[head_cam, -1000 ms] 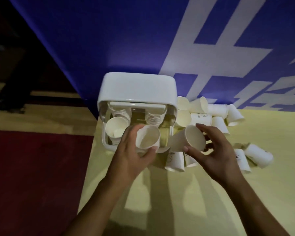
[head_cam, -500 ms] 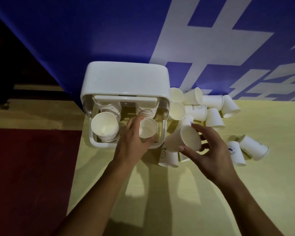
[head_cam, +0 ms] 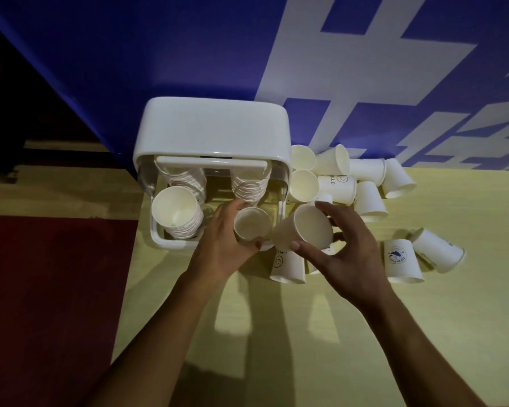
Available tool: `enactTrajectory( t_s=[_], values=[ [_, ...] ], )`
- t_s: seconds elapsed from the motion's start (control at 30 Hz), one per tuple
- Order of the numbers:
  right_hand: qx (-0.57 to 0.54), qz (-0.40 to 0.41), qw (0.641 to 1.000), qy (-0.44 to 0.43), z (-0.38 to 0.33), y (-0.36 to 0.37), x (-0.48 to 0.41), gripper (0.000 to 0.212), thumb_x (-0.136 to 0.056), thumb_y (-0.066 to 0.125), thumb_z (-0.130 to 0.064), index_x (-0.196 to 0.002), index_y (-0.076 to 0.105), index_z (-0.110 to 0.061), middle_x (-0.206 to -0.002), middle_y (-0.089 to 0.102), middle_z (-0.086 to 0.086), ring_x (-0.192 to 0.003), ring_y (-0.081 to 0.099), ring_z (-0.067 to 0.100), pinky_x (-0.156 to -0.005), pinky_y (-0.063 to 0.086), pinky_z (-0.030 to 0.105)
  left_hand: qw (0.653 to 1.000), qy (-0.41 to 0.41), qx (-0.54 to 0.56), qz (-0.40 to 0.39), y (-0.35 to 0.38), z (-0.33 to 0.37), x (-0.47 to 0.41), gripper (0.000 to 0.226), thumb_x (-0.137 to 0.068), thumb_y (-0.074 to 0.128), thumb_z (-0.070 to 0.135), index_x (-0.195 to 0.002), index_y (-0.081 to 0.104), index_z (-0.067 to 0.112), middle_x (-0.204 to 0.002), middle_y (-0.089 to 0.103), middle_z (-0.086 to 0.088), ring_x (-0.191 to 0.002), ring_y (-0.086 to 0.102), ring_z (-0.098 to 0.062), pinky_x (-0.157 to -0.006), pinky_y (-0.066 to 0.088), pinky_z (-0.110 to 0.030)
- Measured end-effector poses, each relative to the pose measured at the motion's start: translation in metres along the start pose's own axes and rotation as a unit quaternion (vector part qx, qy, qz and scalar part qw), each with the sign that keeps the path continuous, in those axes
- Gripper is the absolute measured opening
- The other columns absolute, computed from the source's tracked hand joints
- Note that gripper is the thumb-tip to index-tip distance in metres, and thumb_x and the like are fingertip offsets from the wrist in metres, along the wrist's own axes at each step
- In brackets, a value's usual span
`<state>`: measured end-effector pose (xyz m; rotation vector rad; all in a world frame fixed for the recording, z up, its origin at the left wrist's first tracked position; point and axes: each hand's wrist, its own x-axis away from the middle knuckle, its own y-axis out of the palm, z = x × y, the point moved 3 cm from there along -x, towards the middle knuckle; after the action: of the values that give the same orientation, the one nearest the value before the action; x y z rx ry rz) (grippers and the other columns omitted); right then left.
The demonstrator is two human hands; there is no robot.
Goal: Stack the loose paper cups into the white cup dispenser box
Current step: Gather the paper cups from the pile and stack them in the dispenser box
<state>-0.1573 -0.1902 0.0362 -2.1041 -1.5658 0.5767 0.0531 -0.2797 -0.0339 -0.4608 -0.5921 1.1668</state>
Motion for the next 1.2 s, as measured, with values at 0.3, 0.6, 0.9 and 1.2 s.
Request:
enactTrajectory(
  t_s=[0.3, 0.6, 0.9, 1.2],
  values=[
    [0.034, -0.028, 0.994, -0.097, -0.013, 0.065, -0.029, 0.075, -0.072, 0.092, -0.041, -0.135, 0.061, -0.013, -0.127, 0.061, -0.001, -0.116, 0.06, 0.014, -0.095, 0.049, 0.022, 0.968, -0.072, 0.23, 0.071, -0.014, -0.002, 0.01, 0.044, -0.097, 0.057, 0.024, -0.141, 0.058, 0.019, -0.132, 0.065, 0.005, -0.116, 0.067, -0.009, -0.098, 0.054, -0.025],
    [0.076, -0.05, 0.99, -0.106, 0.017, 0.099, -0.04, 0.086, -0.066, 0.092, -0.047, -0.136, 0.06, -0.009, -0.127, 0.062, 0.005, -0.112, 0.064, 0.025, -0.09, 0.057, 0.042, 0.981, -0.061, 0.171, 0.064, -0.006, -0.001, 0.0, 0.016, -0.109, 0.049, 0.025, -0.116, 0.063, 0.028, -0.101, 0.061, 0.023, -0.088, 0.052, 0.03, -0.075, 0.036, 0.004],
    [0.093, -0.059, 0.99, -0.091, 0.021, 0.116, -0.042, 0.082, -0.067, 0.086, -0.049, -0.136, 0.061, -0.013, -0.126, 0.067, 0.007, -0.113, 0.065, 0.029, -0.09, 0.055, 0.052, 0.993, -0.03, 0.097, 0.065, 0.001, -0.015, -0.01, 0.031, -0.105, 0.054, 0.021, -0.129, 0.071, 0.028, -0.114, 0.076, 0.011, -0.101, 0.071, -0.007, -0.09, 0.059, -0.032],
    [0.095, -0.049, 0.991, -0.085, 0.019, 0.118, -0.039, 0.084, -0.071, 0.074, -0.064, -0.134, 0.059, -0.01, -0.123, 0.069, 0.005, -0.112, 0.066, 0.026, -0.092, 0.053, 0.045, 0.997, -0.029, 0.058, 0.045, 0.005, -0.026, -0.015, 0.038, -0.105, 0.052, 0.018, -0.138, 0.066, 0.031, -0.122, 0.074, 0.008, -0.103, 0.069, -0.007, -0.084, 0.049, -0.009]
  ],
)
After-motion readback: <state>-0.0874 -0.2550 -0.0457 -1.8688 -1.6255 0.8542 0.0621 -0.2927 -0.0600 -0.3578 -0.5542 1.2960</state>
